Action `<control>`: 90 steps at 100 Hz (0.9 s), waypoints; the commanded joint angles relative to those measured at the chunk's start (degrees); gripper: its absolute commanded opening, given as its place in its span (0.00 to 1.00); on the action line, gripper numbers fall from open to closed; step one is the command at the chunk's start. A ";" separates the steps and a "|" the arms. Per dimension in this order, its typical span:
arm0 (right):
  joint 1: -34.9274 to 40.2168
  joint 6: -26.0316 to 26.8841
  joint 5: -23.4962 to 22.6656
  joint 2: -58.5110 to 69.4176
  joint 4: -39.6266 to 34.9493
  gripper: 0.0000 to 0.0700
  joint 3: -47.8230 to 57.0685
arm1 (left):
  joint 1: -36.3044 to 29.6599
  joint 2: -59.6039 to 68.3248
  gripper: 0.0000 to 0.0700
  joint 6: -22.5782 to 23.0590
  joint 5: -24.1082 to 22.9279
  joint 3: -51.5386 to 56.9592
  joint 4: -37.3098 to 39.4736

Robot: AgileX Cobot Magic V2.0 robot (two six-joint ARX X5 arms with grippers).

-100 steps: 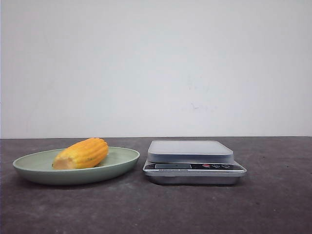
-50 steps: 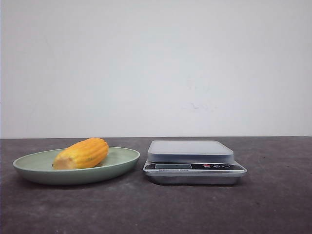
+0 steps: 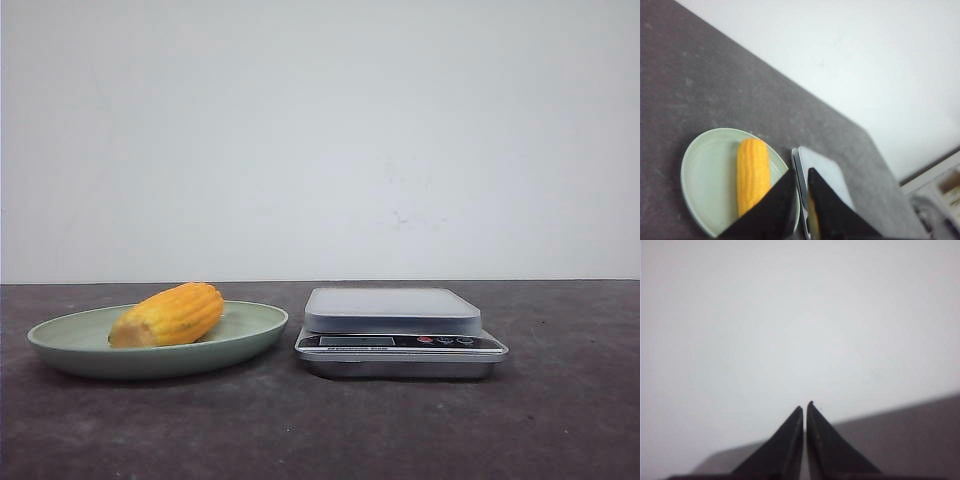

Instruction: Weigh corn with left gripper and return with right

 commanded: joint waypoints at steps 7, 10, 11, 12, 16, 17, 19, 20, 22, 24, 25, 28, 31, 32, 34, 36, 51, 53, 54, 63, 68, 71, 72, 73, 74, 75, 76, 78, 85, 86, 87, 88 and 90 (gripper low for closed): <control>0.04 -10.58 0.00 9.11 -12.22 0.01 15.54 | -0.11 10.67 0.02 8.37 -0.55 13.79 0.44; 0.04 -12.00 0.04 11.52 -14.23 0.01 18.53 | -0.11 13.38 0.02 8.94 -0.52 16.76 0.26; 0.02 -12.44 0.02 12.33 -14.78 0.01 19.52 | -0.11 14.25 0.02 9.18 -0.48 17.75 0.13; 0.04 -12.81 0.02 13.11 -15.30 0.01 20.46 | -0.11 15.10 0.02 9.40 -0.46 18.73 -0.07; 0.04 -13.68 -0.24 16.13 -16.70 0.01 24.00 | -0.13 18.47 0.02 10.88 -0.48 22.69 -1.31; 0.04 -13.77 -0.28 16.85 -16.90 0.01 24.83 | -0.15 19.28 0.02 11.37 -0.46 23.65 -1.75; 0.04 -13.75 -0.46 18.25 -17.09 0.01 26.43 | -0.15 20.81 0.02 12.52 -0.46 25.62 -2.60; 0.04 -13.70 -0.59 18.88 -17.07 0.01 27.15 | -0.17 21.55 0.02 13.16 -0.46 26.58 -3.10; 0.04 -13.49 -1.05 20.06 -16.94 0.01 28.50 | -0.17 22.95 0.02 14.58 -0.46 28.48 -4.20; 0.04 -13.11 -1.79 21.18 -16.44 0.01 29.73 | -0.17 24.28 0.02 16.15 -0.48 30.36 -5.35; 0.04 -12.92 -2.16 21.70 -16.04 0.01 30.27 | -0.17 24.92 0.02 16.94 -0.48 31.26 -5.90; 0.07 -11.98 -3.54 23.15 -14.51 0.01 31.69 | -0.20 26.71 0.02 19.30 -0.52 33.86 -7.61; 0.04 -11.10 -4.94 24.46 -12.94 0.01 32.81 | -0.22 28.28 0.02 21.40 -0.52 36.13 -8.98; 0.04 -10.86 -5.38 24.85 -12.41 0.01 33.11 | -0.22 28.76 0.02 21.92 -0.52 36.83 -9.42; 0.07 -10.45 -6.32 25.55 -11.32 0.01 33.66 | -0.22 29.66 0.02 22.80 -0.50 38.14 -10.14; 0.09 -10.27 -7.17 26.21 -10.34 0.01 34.10 | -0.22 30.49 0.02 23.26 -0.46 39.26 -10.80; 0.09 -10.27 -9.77 29.18 -8.81 0.14 35.28 | -0.22 34.16 0.30 23.23 0.83 42.99 -12.72; 0.09 -10.27 -9.79 29.40 -9.31 0.26 35.28 | -0.22 34.42 0.44 23.23 0.81 42.97 -12.79; 0.09 -10.27 -9.77 29.53 -9.66 0.33 35.28 | -0.22 34.58 0.52 23.23 0.81 42.97 -12.87; 0.09 -9.55 -9.09 30.53 -13.62 0.92 35.28 | -0.22 35.91 1.00 23.23 0.79 42.97 -14.25; 0.09 -9.22 -9.11 31.02 -15.85 1.00 35.28 | -0.24 36.68 1.00 23.23 0.81 42.97 -15.08; 0.09 -9.22 -9.14 31.21 -16.92 1.00 35.28 | -0.39 37.07 1.00 23.26 0.81 42.97 -15.56; 0.09 -9.22 -9.14 31.28 -17.20 1.00 35.28 | -0.48 37.20 1.00 23.23 0.81 42.97 -15.72; 0.09 -9.22 -9.14 31.39 -17.46 1.00 35.28 | -0.57 37.33 1.00 23.23 0.79 42.97 -15.87; 0.09 -9.22 -9.16 31.45 -17.66 1.00 35.28 | -0.66 37.48 1.00 23.23 0.76 42.97 -15.98; 0.09 -9.22 -9.14 31.47 -17.79 1.00 35.28 | -0.76 37.64 1.00 23.23 0.76 42.97 -16.02; 0.09 -9.22 -9.14 31.52 -17.97 1.00 35.28 | -0.87 37.81 1.00 23.26 0.76 42.97 -16.06; 0.09 -9.27 -9.14 31.56 -18.14 1.00 35.28 | -1.03 38.16 1.00 23.26 0.79 42.97 -16.06; 0.09 -9.55 -9.14 31.78 -18.01 1.00 35.28 | -1.68 39.50 1.00 23.26 0.76 42.97 -15.91; 0.09 -9.55 -9.14 31.78 -17.94 1.00 35.28 | -1.75 39.71 1.00 23.26 0.76 42.97 -15.89; 0.09 -9.57 -9.14 31.78 -17.90 1.00 35.28 | -1.84 39.95 1.00 23.26 0.76 42.97 -15.89; 0.09 -9.60 -9.14 31.78 -17.86 1.00 35.28 | -1.95 40.17 1.00 23.23 0.79 42.97 -15.89; 0.09 -9.64 -9.14 31.78 -17.81 1.00 35.28 | -2.14 40.68 1.00 23.23 0.76 42.97 -15.89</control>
